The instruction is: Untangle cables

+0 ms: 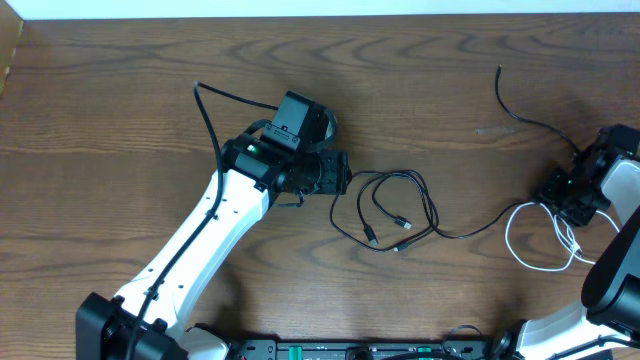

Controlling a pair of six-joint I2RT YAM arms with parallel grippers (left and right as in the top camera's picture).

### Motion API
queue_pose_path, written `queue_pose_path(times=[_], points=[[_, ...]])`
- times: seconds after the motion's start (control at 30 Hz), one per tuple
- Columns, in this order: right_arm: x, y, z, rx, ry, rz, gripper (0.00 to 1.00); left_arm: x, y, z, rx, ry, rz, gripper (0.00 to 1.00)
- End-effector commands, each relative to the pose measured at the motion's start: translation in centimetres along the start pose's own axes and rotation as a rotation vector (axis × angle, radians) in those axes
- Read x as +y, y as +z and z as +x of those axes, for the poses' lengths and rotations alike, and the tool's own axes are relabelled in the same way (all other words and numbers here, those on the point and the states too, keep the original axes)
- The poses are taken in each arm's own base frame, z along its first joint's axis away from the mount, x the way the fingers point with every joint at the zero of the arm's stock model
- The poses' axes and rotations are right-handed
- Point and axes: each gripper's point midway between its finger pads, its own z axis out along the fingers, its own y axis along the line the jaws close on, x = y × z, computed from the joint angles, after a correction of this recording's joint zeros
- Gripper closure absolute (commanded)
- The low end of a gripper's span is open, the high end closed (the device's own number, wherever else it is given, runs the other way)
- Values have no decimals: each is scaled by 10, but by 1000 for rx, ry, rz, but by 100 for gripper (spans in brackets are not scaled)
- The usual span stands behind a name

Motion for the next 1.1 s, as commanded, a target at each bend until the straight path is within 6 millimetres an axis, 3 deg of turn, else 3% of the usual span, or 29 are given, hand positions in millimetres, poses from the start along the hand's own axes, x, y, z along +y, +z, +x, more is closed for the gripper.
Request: queue_pose_path(times=[0.0, 0.07, 0.17, 0.23, 0.33, 0.6, 0.67, 0.83, 0.9, 0.97, 1.07], points=[[1, -1, 1, -1, -2, 0, 64, 0, -2, -1, -6, 13, -1, 38], [1, -1, 2, 0, -3, 0, 69, 0, -2, -1, -5, 13, -1, 38], [2, -1, 3, 4, -2, -3, 69, 0, -2, -1, -5, 13, -1, 38], [1, -1, 5, 13, -2, -1, 54, 0, -2, -1, -5, 13, -1, 38], [2, -8, 3, 26, 0, 3, 44, 0, -2, -1, -5, 13, -1, 38], [12, -78, -19, 52, 3, 31, 39, 0, -2, -1, -6, 13, -1, 38], [7, -87, -13, 82, 5, 65, 23, 0, -2, -1, -6, 13, -1, 38], [-6, -80, 18, 196, 13, 120, 16, 0, -2, -1, -6, 14, -1, 38], [-9, -74, 28, 226, 15, 127, 18, 0, -2, -1, -6, 13, -1, 38], [-14, -61, 42, 264, 19, 134, 1, 0, -2, -1, -6, 13, -1, 38], [-11, -42, 53, 282, 26, 91, 1, 0, -2, -1, -6, 13, -1, 38]])
